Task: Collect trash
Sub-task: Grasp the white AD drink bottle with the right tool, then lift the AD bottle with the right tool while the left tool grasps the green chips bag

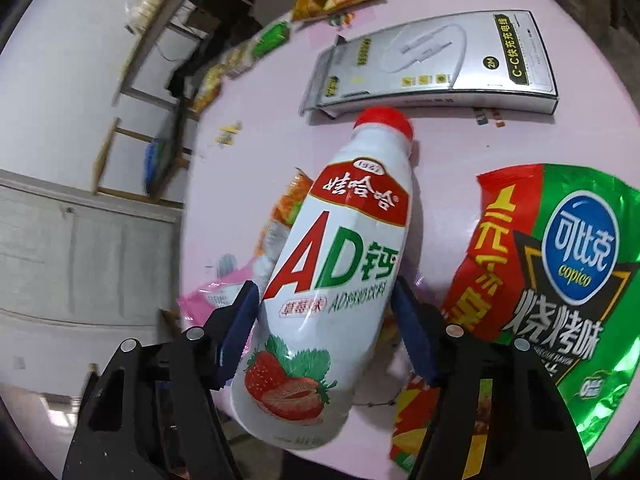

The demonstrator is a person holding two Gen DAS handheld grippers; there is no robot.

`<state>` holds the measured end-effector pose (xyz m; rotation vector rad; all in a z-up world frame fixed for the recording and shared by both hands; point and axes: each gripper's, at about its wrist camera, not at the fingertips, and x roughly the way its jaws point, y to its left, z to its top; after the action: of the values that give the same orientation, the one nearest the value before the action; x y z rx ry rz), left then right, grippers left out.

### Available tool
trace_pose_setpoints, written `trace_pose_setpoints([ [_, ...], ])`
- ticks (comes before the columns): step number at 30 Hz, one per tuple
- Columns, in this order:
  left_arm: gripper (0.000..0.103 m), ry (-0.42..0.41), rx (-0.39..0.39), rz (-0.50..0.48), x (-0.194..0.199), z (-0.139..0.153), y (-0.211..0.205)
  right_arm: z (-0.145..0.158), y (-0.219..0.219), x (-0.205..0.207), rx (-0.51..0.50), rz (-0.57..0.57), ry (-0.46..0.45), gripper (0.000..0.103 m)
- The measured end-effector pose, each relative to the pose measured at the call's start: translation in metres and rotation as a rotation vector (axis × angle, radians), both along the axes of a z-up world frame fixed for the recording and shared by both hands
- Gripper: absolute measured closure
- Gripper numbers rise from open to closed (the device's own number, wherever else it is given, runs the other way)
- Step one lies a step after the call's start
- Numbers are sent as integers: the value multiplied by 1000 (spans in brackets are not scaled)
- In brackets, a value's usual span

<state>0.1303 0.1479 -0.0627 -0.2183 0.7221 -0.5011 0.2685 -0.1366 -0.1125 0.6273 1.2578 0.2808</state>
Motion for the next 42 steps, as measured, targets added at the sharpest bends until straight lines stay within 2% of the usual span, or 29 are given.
trace_pose_setpoints([
  [5,43,-7,-12,-14,-10,10,-4,13,-13,-11,109,-12,-38,42],
  [8,43,12,-30,-55,-14,13,-19,21,-25,-24,161,-23,-63,43],
  [11,43,44,-63,-105,-15,14,-34,30,-39,-39,151,-24,-91,46],
  [13,43,56,-56,-133,-14,11,-48,31,-42,-45,116,-19,-92,49],
  [17,43,94,7,-152,-5,-5,-72,18,-38,-50,54,33,-49,55],
  [20,43,121,63,-137,2,-17,-80,7,-28,-45,26,73,-14,55],
  [21,43,128,79,-130,5,-21,-81,5,-24,-42,17,92,-5,52],
  [25,43,165,108,-89,15,-34,-78,-5,-5,-27,-13,158,41,41],
  [31,43,158,108,-52,18,-38,-63,-19,13,-14,-3,212,90,34],
  [35,43,174,104,-32,23,-42,-57,-33,21,-9,-16,221,124,34],
  [37,43,175,101,-30,23,-43,-55,-40,20,-13,-18,215,144,41],
  [38,43,175,103,-28,23,-44,-55,-38,17,-15,-16,207,131,45],
  [42,43,180,100,-15,24,-46,-51,-40,14,-16,11,181,123,46],
])
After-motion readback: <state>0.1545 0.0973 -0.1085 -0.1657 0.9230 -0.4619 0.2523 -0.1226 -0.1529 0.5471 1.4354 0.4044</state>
